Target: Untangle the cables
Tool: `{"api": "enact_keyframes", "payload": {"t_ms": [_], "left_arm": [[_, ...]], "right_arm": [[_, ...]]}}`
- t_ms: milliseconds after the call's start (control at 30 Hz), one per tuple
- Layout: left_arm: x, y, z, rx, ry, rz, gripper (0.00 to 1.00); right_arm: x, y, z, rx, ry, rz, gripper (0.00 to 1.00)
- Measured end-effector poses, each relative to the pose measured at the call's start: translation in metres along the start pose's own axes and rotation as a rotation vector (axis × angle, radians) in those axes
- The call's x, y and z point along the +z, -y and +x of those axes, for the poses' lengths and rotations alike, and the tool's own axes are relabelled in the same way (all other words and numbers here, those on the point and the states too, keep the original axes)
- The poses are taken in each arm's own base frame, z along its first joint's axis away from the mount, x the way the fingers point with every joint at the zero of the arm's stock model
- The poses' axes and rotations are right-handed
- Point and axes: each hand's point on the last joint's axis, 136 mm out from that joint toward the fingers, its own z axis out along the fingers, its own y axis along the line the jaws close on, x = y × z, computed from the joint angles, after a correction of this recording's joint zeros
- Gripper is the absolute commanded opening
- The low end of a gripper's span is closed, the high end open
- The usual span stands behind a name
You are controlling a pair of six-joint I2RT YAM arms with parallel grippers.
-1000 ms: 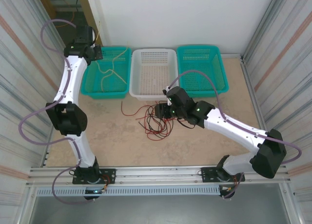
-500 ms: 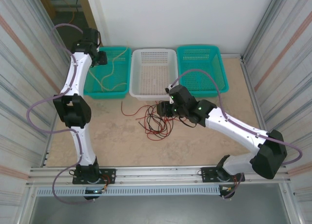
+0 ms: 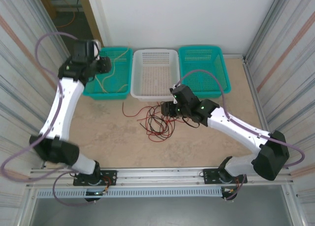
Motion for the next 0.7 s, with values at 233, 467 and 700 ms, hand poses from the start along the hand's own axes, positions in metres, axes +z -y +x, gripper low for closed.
{"api": "enact_keyframes", "payload": {"t_ms": [233, 467, 700], "left_arm": [[-0.033, 0.066, 0.113, 0.031, -0.099, 0.318, 0.41], [-0.019, 0.061, 0.208, -0.075, -0.306, 0.363, 0.36], [-0.021, 0.057, 0.21, -0.111, -0.295, 0.351, 0.35]], "right_arm": [[0.027, 0.021, 0.015, 0.046, -0.093, 0.063, 0.46], [0.057, 0.022, 0.04, 0.024, -0.191, 0.099, 0.47], [0.075, -0.017, 0.057, -0.05, -0.255, 0.038, 0.5]]}}
